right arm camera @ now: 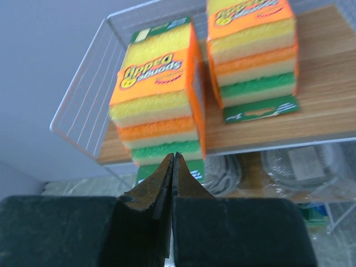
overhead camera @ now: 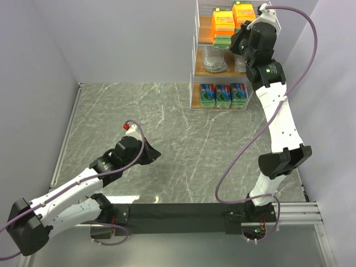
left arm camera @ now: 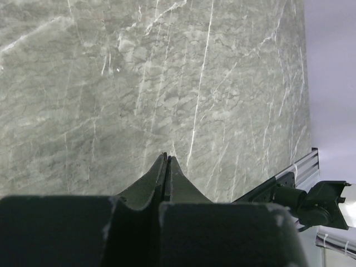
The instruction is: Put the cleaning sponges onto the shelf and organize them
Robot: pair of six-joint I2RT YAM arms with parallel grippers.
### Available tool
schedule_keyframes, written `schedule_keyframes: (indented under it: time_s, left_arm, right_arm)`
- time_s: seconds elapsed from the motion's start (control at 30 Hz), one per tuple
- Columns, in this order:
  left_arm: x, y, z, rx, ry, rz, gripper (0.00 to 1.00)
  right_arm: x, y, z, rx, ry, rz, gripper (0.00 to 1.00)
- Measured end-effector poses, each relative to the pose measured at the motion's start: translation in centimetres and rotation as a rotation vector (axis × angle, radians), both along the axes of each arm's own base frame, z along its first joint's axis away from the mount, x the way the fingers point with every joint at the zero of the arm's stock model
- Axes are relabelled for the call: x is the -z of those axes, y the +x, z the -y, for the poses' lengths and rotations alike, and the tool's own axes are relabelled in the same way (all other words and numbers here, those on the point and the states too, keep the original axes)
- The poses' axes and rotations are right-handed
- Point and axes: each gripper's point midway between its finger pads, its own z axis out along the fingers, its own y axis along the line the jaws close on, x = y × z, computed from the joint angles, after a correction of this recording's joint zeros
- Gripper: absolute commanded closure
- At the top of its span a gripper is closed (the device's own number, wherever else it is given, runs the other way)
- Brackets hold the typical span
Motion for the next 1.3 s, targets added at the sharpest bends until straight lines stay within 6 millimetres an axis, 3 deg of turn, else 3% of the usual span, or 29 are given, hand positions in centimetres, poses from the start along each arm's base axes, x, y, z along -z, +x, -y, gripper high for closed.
schedule_keyframes:
  time_s: [0.27,0.5,0.93,1.3]
  left_arm:
    - [-0.1,0.0,0.0,0.0,-0.003,0.004,0.99]
    - [-0.1,0.0,0.0,0.0,-0.002,0.004,0.99]
    - [0.0,-0.1,-0.1,-0.002,0.003,-0.001,1.0]
    - [0.1,0.0,-0.2,-0.006,0.007,-0.001,0.99]
  right_arm:
    - [2.7,1.2,-2.6,-0.119,0.031,-0.065,1.0]
    - [4.4,3.8,-3.0,-0.122,0.052,-0.088,1.0]
    - [4.3,6.9,-1.6,-0.094,0.099,-0.048,1.0]
    - [3.4,7.3,-2.4,-0.151,0.133,0.001,1.0]
